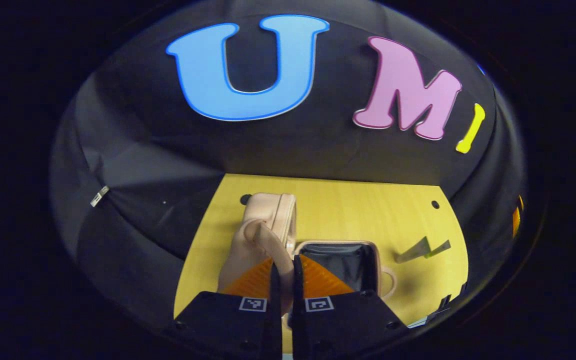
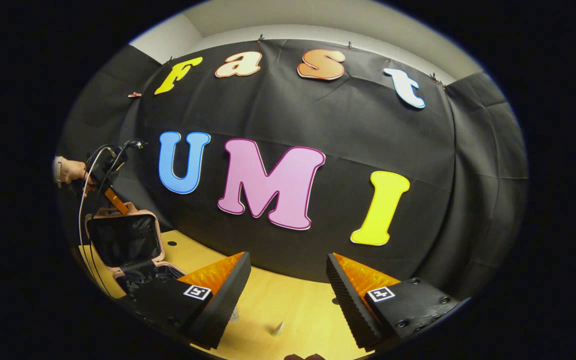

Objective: First open the suitcase, pack the skin care products into it, and then close the suitcase.

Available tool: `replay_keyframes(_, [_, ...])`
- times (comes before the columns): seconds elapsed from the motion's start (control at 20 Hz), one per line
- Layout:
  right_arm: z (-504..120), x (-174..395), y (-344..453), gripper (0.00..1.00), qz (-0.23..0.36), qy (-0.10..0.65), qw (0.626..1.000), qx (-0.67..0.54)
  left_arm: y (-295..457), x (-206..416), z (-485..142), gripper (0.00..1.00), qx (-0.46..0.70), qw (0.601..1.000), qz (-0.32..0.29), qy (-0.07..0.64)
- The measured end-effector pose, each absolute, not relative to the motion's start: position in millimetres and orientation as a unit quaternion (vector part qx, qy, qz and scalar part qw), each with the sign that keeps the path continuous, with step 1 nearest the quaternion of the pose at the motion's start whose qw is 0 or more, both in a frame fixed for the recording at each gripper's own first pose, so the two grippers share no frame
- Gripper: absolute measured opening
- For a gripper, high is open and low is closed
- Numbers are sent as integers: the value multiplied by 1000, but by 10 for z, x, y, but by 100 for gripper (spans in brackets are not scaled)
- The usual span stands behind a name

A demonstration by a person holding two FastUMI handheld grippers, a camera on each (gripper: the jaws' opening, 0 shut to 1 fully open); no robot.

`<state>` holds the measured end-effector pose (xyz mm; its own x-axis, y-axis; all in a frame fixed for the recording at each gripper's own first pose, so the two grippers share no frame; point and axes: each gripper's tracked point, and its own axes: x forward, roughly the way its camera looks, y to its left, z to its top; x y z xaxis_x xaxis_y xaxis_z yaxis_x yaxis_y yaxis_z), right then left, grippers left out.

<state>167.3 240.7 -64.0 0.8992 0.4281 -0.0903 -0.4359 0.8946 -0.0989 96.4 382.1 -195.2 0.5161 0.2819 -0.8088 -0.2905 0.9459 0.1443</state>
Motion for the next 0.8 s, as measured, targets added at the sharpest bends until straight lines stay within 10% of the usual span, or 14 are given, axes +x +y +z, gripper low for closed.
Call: replay_keyframes(0.8, [-950,1669,3178,97,164,132,978,-12,6203,150,-3964,12,-61,778,237,579])
